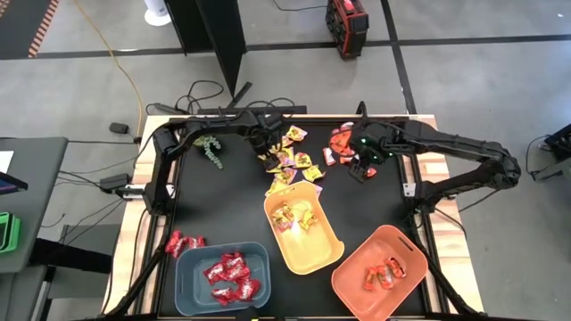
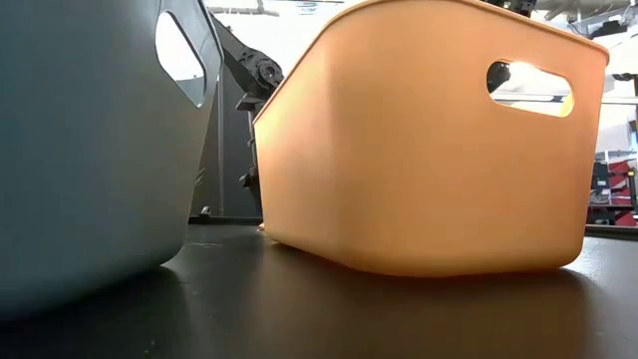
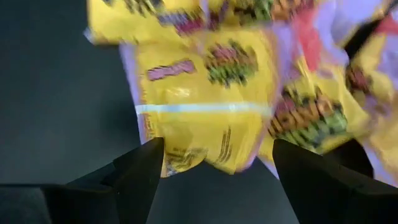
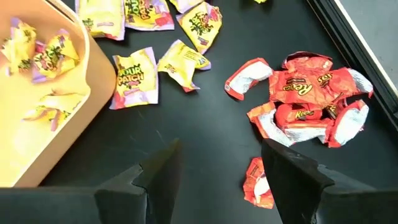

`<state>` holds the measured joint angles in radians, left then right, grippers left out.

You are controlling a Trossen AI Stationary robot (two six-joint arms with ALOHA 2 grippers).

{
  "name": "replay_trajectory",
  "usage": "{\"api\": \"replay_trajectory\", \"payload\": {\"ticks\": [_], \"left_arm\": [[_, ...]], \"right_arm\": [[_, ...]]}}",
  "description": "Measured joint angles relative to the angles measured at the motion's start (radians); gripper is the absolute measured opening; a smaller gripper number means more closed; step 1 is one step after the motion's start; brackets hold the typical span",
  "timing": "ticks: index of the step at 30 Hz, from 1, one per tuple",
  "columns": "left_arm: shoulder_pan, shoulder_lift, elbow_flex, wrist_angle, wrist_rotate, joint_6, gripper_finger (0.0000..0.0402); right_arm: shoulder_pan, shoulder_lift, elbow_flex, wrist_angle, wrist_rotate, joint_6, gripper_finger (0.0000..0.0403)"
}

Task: Sort candy
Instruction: Put the yellow chocolate into the orange bin

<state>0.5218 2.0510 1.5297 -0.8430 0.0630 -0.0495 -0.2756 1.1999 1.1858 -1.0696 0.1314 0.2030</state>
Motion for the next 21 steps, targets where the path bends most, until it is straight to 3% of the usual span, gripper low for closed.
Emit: {"api": "replay_trajectory", "payload": {"ticks": [4, 7, 19, 21], "left_arm": [[0.000, -0.002, -0.008, 0.020, 0.004, 0.000, 0.0288], [0.000, -0.001, -0.009, 0.018, 0.000, 0.003, 0.0259], [-0.001, -0.002, -0.009, 0.032, 0.002, 0.011, 0.0024], [-0.002, -0.008, -0.009, 0.027, 0.002, 0.015, 0.0008]], "right_arm": [[0.013, 0.000, 0.000, 0.005, 0.000, 0.007, 0.0238], [0.015, 0.000, 0.000, 0.009, 0.000, 0.014, 0.0238], [0.014, 0.000, 0.000, 0.017, 0.000, 0.054, 0.0238], [0.014, 0.000, 0.000, 0.023, 0.000, 0.054, 0.0238]]}}
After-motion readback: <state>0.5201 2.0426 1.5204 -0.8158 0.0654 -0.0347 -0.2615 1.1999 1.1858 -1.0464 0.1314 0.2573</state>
